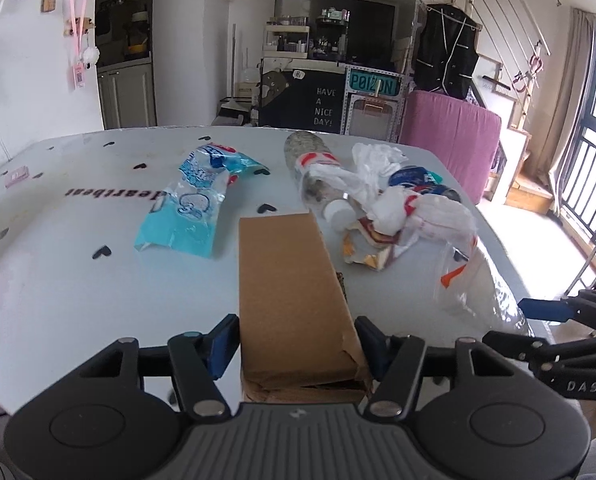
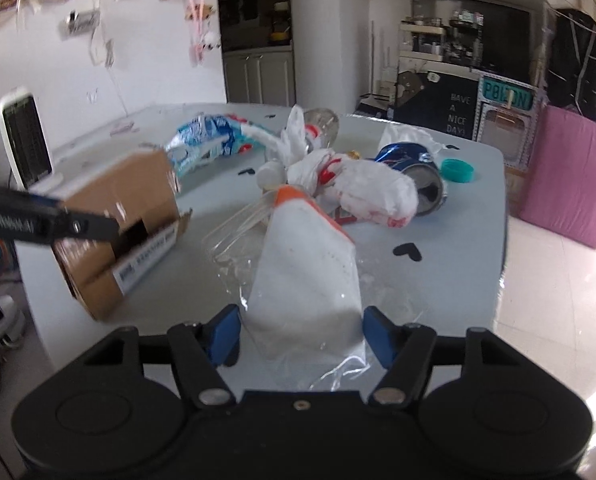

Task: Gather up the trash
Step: 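Carry the cardboard box in the left gripper toward the yellow bin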

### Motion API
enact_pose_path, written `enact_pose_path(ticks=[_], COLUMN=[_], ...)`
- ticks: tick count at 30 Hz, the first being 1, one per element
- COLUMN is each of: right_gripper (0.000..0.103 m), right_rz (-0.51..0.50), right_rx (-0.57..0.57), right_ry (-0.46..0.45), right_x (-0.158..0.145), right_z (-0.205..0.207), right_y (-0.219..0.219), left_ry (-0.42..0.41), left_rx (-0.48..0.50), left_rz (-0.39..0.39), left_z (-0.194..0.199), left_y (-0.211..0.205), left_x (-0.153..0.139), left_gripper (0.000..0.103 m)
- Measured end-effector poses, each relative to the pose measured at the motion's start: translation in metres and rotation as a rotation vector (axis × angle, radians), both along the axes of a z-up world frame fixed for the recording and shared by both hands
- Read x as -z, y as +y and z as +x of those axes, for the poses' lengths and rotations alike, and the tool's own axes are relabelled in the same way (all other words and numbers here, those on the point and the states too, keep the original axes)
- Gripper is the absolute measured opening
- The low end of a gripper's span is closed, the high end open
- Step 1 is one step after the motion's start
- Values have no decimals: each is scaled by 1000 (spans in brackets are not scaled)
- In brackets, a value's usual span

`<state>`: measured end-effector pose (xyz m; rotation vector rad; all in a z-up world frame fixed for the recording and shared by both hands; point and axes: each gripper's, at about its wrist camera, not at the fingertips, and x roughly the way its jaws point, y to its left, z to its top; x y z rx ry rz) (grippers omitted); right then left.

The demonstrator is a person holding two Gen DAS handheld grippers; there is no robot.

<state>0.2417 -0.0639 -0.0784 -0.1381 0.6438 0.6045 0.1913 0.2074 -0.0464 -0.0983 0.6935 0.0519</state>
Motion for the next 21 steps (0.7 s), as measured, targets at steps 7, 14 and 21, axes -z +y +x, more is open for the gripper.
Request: enact_pose_path(ticks=[7,14,21], right_gripper=[68,2,3], right_rz=[69,167,186], right_rx=[58,194,212], right_ry=[19,59,158], right_x=[-17,-26,0], right_z=[-24,-35,-15], right_y=[-32,-94,-141], left_ry=[-34,-97,-88], left_rx=[57,169,220], left_rz=[-12,-7,-39], left_z=[-14,-17,-11], left_y=[-30,-87,-135], left_x=[-17,-42,-34], left_gripper=[62,62,62])
